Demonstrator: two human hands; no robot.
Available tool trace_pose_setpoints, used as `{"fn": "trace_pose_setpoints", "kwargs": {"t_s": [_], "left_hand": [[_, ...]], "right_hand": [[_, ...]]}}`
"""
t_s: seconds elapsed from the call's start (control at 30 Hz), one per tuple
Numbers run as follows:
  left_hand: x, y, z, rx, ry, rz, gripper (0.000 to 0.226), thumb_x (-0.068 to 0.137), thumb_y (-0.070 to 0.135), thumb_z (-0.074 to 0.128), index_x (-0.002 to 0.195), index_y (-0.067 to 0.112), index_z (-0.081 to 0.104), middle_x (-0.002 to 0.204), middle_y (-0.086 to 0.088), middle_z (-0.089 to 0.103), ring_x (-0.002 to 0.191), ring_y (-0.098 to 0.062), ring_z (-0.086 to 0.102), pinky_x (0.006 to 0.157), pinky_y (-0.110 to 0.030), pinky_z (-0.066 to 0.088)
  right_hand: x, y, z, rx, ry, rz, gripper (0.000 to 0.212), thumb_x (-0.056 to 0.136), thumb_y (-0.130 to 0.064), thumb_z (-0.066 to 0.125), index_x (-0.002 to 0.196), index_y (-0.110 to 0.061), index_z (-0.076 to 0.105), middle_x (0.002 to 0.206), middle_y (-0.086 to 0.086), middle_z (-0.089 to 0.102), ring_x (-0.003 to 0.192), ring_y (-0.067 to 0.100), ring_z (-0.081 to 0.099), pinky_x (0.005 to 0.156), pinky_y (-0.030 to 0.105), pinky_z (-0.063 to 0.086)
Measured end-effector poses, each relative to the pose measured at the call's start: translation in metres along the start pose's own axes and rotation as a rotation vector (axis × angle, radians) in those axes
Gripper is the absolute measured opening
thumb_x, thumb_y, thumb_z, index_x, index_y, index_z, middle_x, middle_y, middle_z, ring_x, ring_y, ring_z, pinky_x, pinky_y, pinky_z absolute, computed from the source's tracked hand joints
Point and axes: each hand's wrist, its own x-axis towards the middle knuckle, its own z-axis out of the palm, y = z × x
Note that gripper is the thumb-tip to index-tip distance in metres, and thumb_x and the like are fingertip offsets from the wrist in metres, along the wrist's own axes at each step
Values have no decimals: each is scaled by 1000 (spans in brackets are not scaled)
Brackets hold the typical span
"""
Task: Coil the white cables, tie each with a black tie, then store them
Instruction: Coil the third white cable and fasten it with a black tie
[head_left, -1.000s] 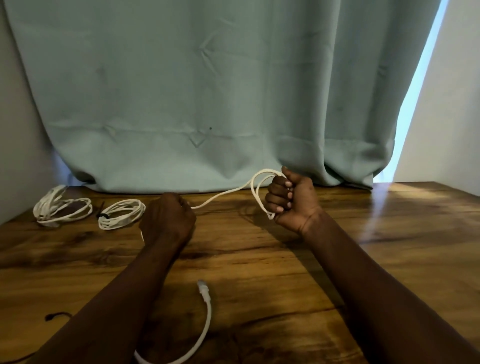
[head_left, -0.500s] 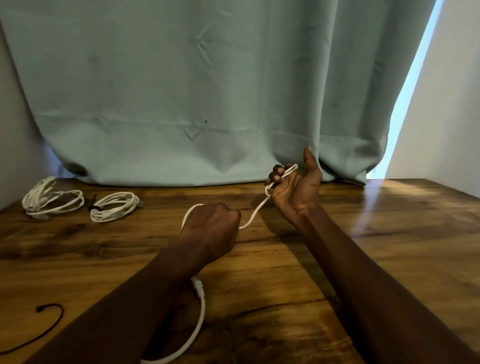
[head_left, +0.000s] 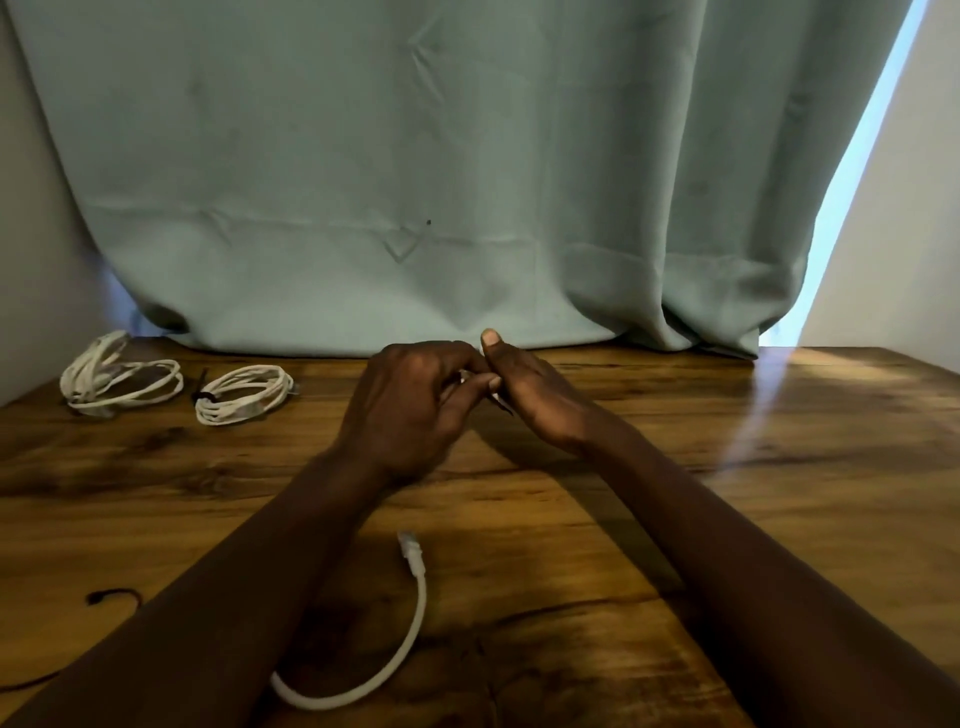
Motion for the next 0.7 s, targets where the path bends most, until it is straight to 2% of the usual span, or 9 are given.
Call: {"fn": "trace_pose_setpoints", "kwargs": {"t_s": [0.1,0.17,0.3,0.37,0.43,0.5,0.53,0.6,0.7], "left_hand": [[2,-1,0,-77,-1,-27,11,97,33,69,95,25,78,76,21,68,65,8,61,64,-15,40],[4,-5,-1,-169,30,-98,13,95,37,71,94,27,79,80,15,75,69,-1,69,65,-27,51],[5,-4,0,-338,40,-235,10,90,34,78,90,24,80,82,12,78,77,-6,74,73,-39,57],[6,-2,2,-368,22,-273,17,85,37,81,92,23,76,77,10,74,72,-3,70,70,-30,56],[6,-3,3,-355,8,-316,26,81,40,83,99,24,72,78,7,65,67,-1,61,62,-16,46],[6,-7,3,-359,-69,-364,35,78,47,83,104,26,73,93,6,62,76,0,60,67,-12,45],[6,-9,2,-372,-136,-378,41,75,53,83,105,27,74,100,5,63,83,-1,63,72,-16,49],[4,-13,1,-398,-245,-396,50,69,63,83,105,29,74,106,7,68,94,-6,67,82,-28,54],[6,-18,-4,-423,-290,-428,31,79,44,85,103,26,77,101,6,76,96,-9,71,85,-32,54]], "right_hand": [[-3,-8,3,100,-84,-11,76,104,-68,14,95,-16,68,70,-6,59,61,4,51,63,27,40],[-5,-13,4,196,-84,-27,69,107,-61,16,86,-17,65,60,-4,45,52,8,38,55,27,32],[-5,-18,3,374,-88,57,56,107,-58,31,74,-18,53,56,-3,27,50,12,19,50,28,17],[-10,-22,0,396,-140,95,61,104,-65,31,68,-22,57,57,-3,24,50,12,15,49,27,12],[-13,-21,-3,406,-199,113,65,101,-69,32,60,-30,63,59,-3,21,51,13,12,51,30,8],[-13,-18,-5,466,-241,125,58,100,-67,39,75,-23,67,57,-5,21,48,11,12,50,30,7],[-12,-15,-5,518,-265,132,54,100,-66,44,86,-18,64,55,-6,22,45,9,13,47,28,7],[-11,-10,-4,592,-296,160,53,100,-62,49,79,-15,62,50,-8,23,40,7,13,44,25,7],[-9,-6,-2,625,-295,191,47,98,-58,56,67,-23,62,48,-9,23,37,6,13,41,21,9]]}}
